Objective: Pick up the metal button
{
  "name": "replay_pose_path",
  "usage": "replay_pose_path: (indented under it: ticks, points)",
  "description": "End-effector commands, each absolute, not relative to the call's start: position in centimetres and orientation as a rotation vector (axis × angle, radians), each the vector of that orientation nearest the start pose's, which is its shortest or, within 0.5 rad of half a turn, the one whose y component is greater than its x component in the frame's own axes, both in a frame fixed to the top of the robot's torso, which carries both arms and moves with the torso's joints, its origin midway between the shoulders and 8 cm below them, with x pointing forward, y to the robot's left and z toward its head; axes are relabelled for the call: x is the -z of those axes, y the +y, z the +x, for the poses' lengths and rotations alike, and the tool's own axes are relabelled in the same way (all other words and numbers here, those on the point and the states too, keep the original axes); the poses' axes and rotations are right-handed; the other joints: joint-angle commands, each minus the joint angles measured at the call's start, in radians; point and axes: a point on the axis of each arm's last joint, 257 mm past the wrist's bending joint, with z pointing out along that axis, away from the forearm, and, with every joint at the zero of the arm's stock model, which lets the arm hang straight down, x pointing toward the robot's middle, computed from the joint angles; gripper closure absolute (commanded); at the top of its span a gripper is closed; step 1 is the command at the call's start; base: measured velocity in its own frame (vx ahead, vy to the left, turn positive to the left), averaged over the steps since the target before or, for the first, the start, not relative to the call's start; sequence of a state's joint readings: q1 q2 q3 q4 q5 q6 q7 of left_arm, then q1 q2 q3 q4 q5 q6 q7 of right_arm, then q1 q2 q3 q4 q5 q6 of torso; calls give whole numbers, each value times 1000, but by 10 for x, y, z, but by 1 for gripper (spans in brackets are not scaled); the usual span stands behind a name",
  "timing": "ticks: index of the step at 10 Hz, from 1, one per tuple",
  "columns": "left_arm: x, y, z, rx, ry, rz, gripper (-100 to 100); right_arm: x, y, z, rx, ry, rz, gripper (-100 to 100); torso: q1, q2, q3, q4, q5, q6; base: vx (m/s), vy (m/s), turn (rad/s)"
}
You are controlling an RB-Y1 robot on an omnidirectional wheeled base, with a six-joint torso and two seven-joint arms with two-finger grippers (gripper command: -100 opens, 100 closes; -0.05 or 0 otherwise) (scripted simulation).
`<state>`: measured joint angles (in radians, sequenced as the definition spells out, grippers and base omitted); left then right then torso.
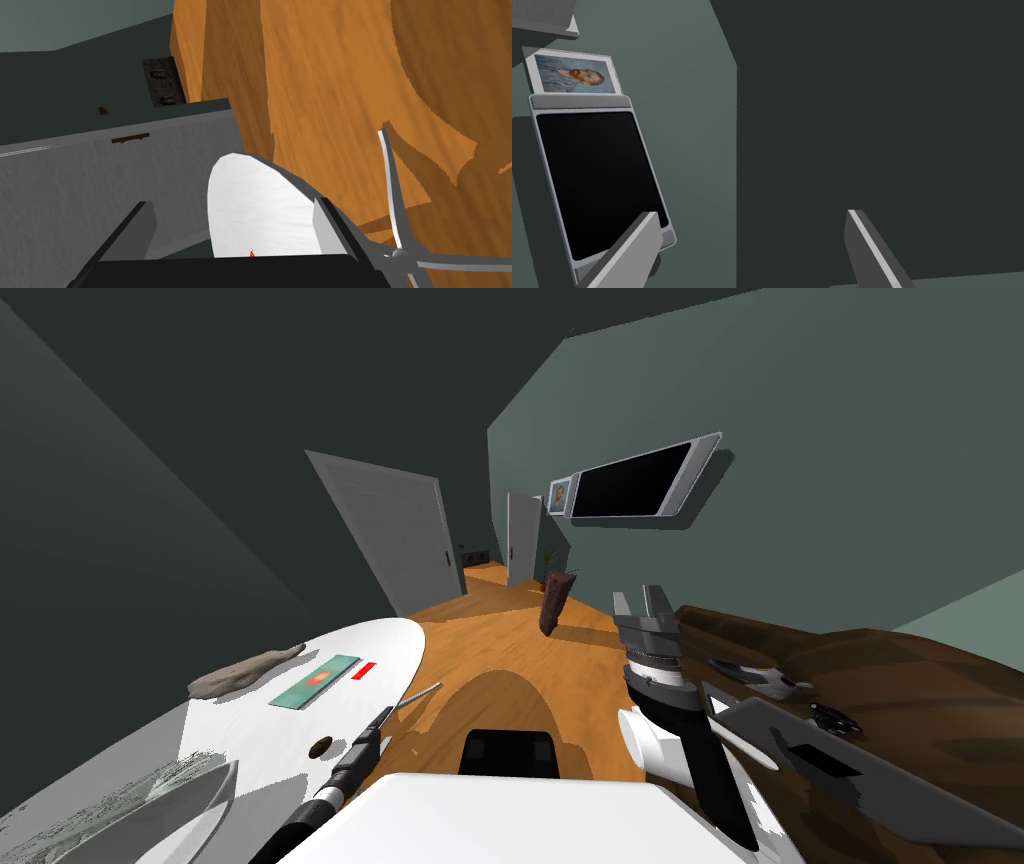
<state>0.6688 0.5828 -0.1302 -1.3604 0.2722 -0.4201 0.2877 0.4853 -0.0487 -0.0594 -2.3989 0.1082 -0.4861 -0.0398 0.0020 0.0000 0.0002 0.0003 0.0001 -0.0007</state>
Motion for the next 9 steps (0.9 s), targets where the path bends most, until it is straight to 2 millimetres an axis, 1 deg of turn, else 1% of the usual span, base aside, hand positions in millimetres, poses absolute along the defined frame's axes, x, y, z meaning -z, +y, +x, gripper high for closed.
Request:
replay_pose_path:
  ticks: [1,2,3,5,6,7,8,9]
  points:
    - [456,457,208,829,1471,-1632,-100,-77,-270,321,-1240,621,467,0,0,0,0,0,0,0,-1,-3,-133]
    - [459,459,204,819,1473,-1638,-100,-77,-270,321,-1240,622,467,0,0,0,0,0,0,-1,0,0,29]
    - [471,476,187,763,1476,-1693,-100,-77,-270,321,-1240,622,467,0,0,0,0,0,0,-1,3,-11,-277]
    - [495,512,146,630,1470,-1806,-100,-77,-270,321,-1240,621,467,0,1,-1,0,0,0,0,10,-3,-428]
    - [498,516,140,613,1472,-1814,-100,-77,-270,321,-1240,622,467,0,1,-1,0,0,0,0,9,10,-131]
    - [504,529,126,566,1461,-1857,-100,-77,-270,321,-1240,622,467,0,1,-1,0,0,0,-1,11,5,-266]
    - [506,532,120,550,1462,-1864,-100,-77,-270,321,-1240,622,467,0,1,-1,0,0,0,0,8,9,-106]
    - [513,548,101,489,1448,-1910,-100,-77,-270,321,-1240,622,467,0,1,-1,-1,0,1,-1,13,3,-203]
